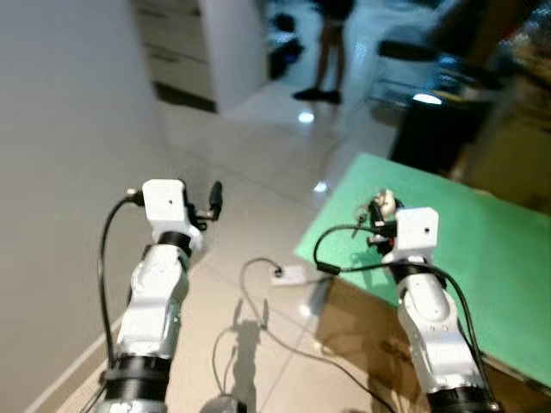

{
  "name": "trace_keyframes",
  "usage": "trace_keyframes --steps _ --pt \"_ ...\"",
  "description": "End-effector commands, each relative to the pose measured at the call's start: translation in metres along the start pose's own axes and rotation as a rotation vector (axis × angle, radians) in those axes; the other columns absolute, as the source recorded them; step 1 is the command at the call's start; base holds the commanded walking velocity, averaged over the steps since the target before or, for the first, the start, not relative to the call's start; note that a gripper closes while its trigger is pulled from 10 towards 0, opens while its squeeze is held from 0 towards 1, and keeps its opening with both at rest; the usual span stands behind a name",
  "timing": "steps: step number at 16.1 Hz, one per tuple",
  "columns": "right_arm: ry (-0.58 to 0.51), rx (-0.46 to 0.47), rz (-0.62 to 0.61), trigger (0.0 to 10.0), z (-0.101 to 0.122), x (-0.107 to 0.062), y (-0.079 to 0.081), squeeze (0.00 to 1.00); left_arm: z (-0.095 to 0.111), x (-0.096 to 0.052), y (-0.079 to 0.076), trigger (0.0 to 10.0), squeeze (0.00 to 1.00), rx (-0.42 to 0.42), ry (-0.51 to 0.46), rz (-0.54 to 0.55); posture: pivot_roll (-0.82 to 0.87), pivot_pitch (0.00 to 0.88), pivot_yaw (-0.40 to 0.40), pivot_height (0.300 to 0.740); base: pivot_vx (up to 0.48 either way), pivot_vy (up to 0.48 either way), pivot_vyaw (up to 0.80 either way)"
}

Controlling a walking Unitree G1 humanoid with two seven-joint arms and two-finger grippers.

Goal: Hang keys on a hook

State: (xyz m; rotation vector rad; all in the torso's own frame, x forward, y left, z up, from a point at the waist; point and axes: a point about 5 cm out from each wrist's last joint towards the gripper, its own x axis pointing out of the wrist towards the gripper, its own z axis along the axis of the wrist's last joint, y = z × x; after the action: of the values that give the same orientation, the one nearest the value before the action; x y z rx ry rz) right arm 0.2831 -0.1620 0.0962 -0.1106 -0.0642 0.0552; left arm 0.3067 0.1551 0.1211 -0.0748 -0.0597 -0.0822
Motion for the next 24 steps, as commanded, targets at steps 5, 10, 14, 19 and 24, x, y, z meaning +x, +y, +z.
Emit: trace_keyframes --steps 5,10,14,19,24 --pt "0.071 0.120 0.114 0.0 -0.008 0.007 0.012 0.00 -0.002 -0.003 -0.005 10.0 0.00 0.030 0.011 0.044 -0.12 0.008 0.011 0.740 0.000 0.280 0.63" --pt "0.086 0.129 0.120 0.0 -0.011 0.013 0.008 0.00 -0.009 -0.006 0.005 10.0 0.00 0.075 0.045 0.089 -0.11 0.019 0.003 0.740 0.000 0.000 0.57" --pt "0.078 0.109 0.031 0.0 -0.016 0.003 -0.005 0.00 -0.028 -0.040 0.038 10.0 0.00 0.142 0.137 0.102 -0.10 0.025 0.001 0.740 0.000 0.000 0.55" --pt "0.146 0.141 0.067 0.0 -0.029 -0.004 -0.006 0.14 -0.035 -0.069 0.032 10.0 0.00 0.049 0.177 0.150 -0.08 0.032 -0.025 0.740 0.000 -0.051 0.54" --pt "0.148 0.168 0.170 0.0 -0.023 0.012 0.007 0.17 -0.036 -0.067 0.032 10.0 0.00 0.165 0.229 0.214 -0.06 0.034 -0.039 0.740 0.000 -0.480 0.53"
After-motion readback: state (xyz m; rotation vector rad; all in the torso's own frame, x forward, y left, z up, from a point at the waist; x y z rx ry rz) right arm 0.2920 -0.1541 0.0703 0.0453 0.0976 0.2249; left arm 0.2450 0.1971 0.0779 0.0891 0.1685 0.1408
